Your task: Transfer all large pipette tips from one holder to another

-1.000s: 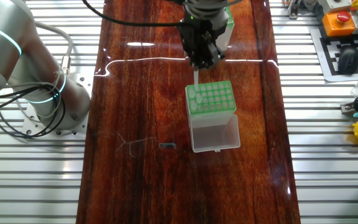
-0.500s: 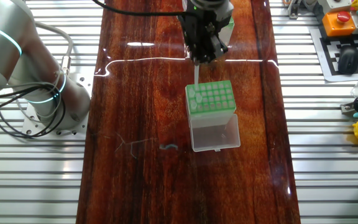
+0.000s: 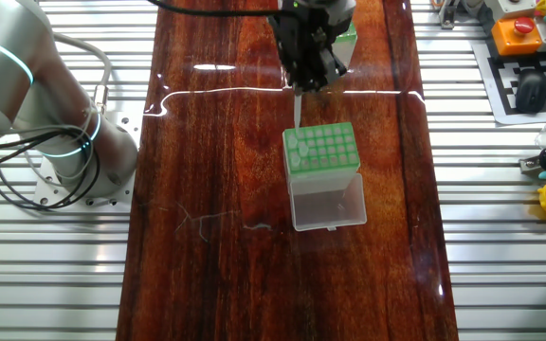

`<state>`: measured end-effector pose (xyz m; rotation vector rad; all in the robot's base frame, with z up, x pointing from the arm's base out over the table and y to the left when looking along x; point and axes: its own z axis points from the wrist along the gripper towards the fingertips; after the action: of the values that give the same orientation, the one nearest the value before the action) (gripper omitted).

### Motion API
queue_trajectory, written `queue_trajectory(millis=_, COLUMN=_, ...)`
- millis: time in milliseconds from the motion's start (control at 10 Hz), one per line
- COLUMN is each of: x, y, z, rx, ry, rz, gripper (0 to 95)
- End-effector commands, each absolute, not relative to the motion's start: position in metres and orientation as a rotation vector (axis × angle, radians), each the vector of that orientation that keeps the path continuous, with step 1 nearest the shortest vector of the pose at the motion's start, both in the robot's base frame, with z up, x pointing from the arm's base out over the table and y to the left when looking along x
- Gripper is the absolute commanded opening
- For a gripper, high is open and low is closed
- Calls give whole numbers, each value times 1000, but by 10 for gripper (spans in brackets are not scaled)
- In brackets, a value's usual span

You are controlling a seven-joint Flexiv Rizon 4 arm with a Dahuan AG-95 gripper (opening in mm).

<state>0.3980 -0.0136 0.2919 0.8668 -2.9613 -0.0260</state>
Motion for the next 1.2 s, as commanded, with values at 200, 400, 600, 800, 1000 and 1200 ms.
queue_trajectory(millis=200, x=398, y=-12, z=293, rx=857, ry=-2948, rz=-9, gripper=0)
queue_trajectory(millis=400, x=398, y=-12, z=293, rx=824, ry=-2965, rz=-47, gripper=0)
queue_trajectory(millis=600, x=401, y=2, z=299, rx=784, ry=-2978, rz=-77, gripper=0)
queue_trajectory(millis=800, x=410, y=44, z=301, rx=719, ry=-2994, rz=-77, gripper=0)
queue_trajectory(millis=1000, x=413, y=91, z=299, rx=620, ry=-3024, rz=-87, gripper=0)
queue_trajectory(millis=1200, x=412, y=118, z=299, rx=524, ry=-3030, rz=-72, gripper=0)
